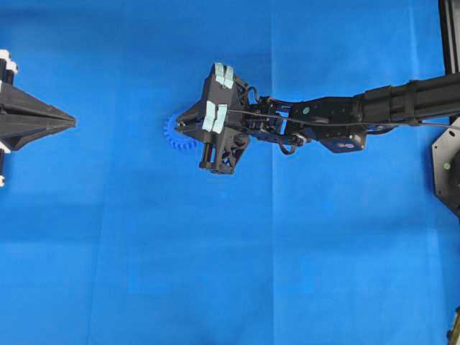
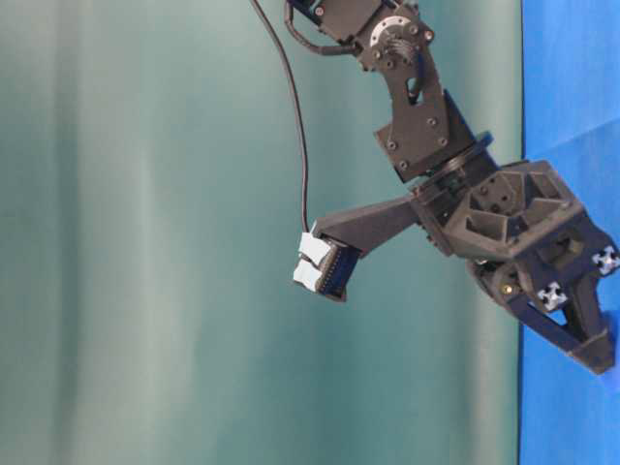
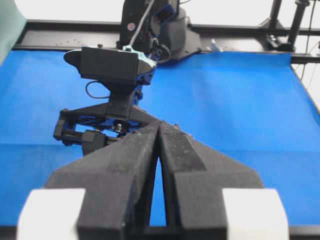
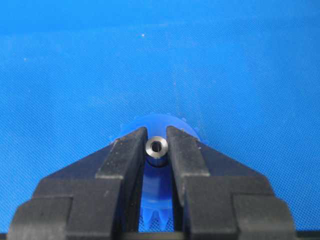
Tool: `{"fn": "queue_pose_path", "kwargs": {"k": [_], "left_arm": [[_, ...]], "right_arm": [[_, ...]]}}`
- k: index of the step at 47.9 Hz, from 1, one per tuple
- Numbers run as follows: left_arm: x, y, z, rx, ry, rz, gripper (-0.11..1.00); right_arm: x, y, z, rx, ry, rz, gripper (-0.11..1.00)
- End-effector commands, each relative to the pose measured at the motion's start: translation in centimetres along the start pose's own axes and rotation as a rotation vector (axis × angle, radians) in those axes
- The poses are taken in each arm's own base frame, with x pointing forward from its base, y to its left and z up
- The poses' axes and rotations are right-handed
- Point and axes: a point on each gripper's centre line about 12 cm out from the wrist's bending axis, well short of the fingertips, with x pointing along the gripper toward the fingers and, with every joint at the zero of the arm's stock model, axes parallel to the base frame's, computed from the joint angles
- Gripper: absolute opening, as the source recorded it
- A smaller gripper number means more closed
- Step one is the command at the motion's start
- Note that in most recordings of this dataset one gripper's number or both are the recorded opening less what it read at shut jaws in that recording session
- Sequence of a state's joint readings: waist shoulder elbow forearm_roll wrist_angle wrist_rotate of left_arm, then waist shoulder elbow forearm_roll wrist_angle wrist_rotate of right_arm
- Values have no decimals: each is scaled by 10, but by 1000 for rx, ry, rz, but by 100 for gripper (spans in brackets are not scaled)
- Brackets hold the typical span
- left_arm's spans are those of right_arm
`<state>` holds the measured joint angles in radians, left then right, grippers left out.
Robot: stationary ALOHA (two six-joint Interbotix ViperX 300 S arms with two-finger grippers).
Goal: Insert the shaft placed at a random location into the center hole of the small gear at another random location.
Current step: 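Lower the shaft into the gear hole and open the right gripper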
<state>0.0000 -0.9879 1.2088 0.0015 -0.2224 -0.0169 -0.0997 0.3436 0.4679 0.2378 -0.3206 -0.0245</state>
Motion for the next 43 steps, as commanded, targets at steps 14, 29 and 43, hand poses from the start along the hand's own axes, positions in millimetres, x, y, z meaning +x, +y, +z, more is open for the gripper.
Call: {"fn": "queue_pose_path", "kwargs": {"k": [14, 29, 43], "left_arm": [[1, 0, 4, -1, -12, 0, 0], [1, 0, 4, -3, -12, 0, 0], [1, 0, 5, -12, -14, 0, 0]], "right_arm": [[-2, -1, 8, 16, -11, -2, 33], [-18, 2, 29, 9, -60, 9, 80], [-51, 6, 57, 13, -134, 25, 78]]}}
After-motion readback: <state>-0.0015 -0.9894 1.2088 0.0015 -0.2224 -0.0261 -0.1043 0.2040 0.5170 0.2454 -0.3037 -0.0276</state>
